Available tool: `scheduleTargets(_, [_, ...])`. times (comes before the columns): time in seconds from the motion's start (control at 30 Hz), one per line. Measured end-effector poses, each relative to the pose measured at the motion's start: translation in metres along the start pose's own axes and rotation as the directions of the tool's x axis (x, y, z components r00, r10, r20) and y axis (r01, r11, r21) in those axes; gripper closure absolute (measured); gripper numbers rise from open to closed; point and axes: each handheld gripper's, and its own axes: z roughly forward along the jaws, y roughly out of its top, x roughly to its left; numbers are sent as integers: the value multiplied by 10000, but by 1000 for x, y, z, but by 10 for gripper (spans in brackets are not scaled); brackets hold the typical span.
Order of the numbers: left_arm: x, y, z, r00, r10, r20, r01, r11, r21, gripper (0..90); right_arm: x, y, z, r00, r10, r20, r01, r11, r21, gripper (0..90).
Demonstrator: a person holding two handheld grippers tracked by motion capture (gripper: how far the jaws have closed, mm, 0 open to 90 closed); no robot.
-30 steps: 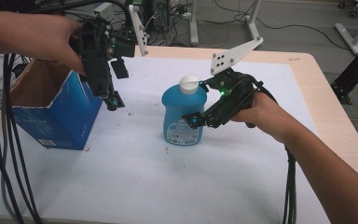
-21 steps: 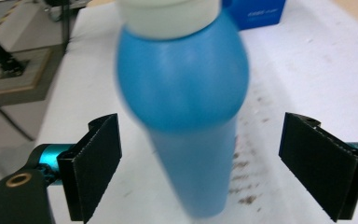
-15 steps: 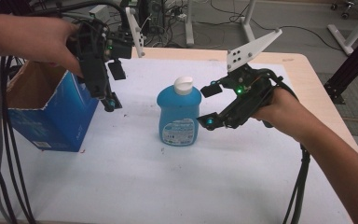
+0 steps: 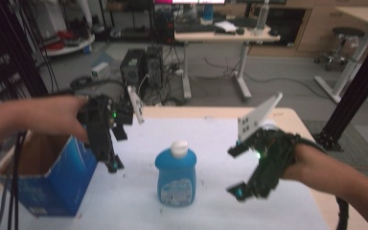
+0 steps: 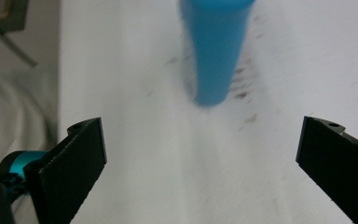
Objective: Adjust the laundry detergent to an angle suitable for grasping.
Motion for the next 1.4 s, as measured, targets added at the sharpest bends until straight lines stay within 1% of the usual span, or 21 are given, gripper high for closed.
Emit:
scheduleTargets(0.03, [1,0,-1,10000,5,-12,-5,10000,-21,167,2,-1,-2,9997,44,-219,-38,9996,265,7])
scheduleTargets(0.1, [3,0,-2,10000,-47,-45,47,10000,-55,167,5,-3,-7,9997,-29,-228,47,9969,784,7])
scheduleTargets(0.13, [4,1,-2,10000,-16,-68,16,10000,-57,167,6,-5,-9,9999,22,-171,-5,9952,977,7])
scheduleTargets(0.2, [5,2,-3,9999,-33,-125,32,9999,-109,167,7,-9,-13,9993,333,173,-353,9908,1307,12])
scheduleTargets(0.23, [5,3,-4,9999,3,-128,-4,9999,-117,167,7,-11,-15,9987,392,332,-435,9891,1405,15])
scheduleTargets(0.27, [5,4,-4,9999,-25,-154,23,9999,-160,167,7,-13,-18,9980,361,517,-437,9870,1549,15])
scheduleTargets(0.3, [6,5,-5,9999,-30,-158,26,9998,-197,167,8,-15,-20,9965,142,821,-283,9845,1729,15])
scheduleTargets(0.37, [6,7,-6,9998,-1,-203,-3,9998,-180,167,10,-19,-24,9930,-92,1176,-144,9801,1979,15])
scheduleTargets(0.43, [7,9,-6,9997,4,-227,-9,9998,-217,167,12,-22,-29,9907,20,1360,-303,9780,2065,15])
scheduleTargets(0.5, [9,10,-6,9997,3,-231,-9,9997,-251,167,13,-23,-35,9909,113,1340,-382,9792,1994,15])
scheduleTargets(0.53, [9,11,-7,9997,7,-226,-12,9998,-199,167,15,-24,-37,9919,161,1263,-408,9798,1958,15])
scheduleTargets(0.6, [11,13,-6,9997,26,-230,-30,9998,-186,167,17,-24,-40,9951,251,959,-439,9790,1989,15])
scheduleTargets(0.63, [11,13,-6,9997,-30,-238,25,9998,-214,167,19,-24,-40,9955,276,906,-451,9793,1972,15])
scheduleTargets(0.8, [14,16,-9,9996,-21,-296,14,9997,-242,167,24,-23,-41,9965,513,665,-644,9749,2131,15])
scheduleTargets(0.9, [18,18,-13,9994,-46,-344,37,9996,-272,167,25,-21,-40,9974,421,583,-537,9754,2140,15])
scheduleTargets(1.0, [23,20,-18,9990,-43,-456,26,9993,-367,167,26,-21,-39,9975,442,552,-552,9746,2169,15])
scheduleTargets(1.1, [29,23,-23,9982,95,-590,-124,9987,-486,167,26,-20,-37,9981,434,427,-518,9740,2205,15])
scheduleTargets(1.13, [31,24,-26,9970,187,-754,-233,9979,-601,167,26,-19,-37,9981,445,421,-528,9734,2228,15])
scheduleTargets(1.2, [36,27,-30,9956,309,-886,-374,9966,-727,169,27,-18,-36,9982,474,377,-547,9726,2260,15])
scheduleTargets(1.27, [40,29,-32,9955,313,-893,-382,9963,-763,170,27,-16,-35,9981,501,361,-570,9721,2275,15])
scheduleTargets(1.4, [44,32,-31,9978,140,-654,-188,9971,-731,170,28,-13,-32,9982,498,338,-563,9711,2319,15])
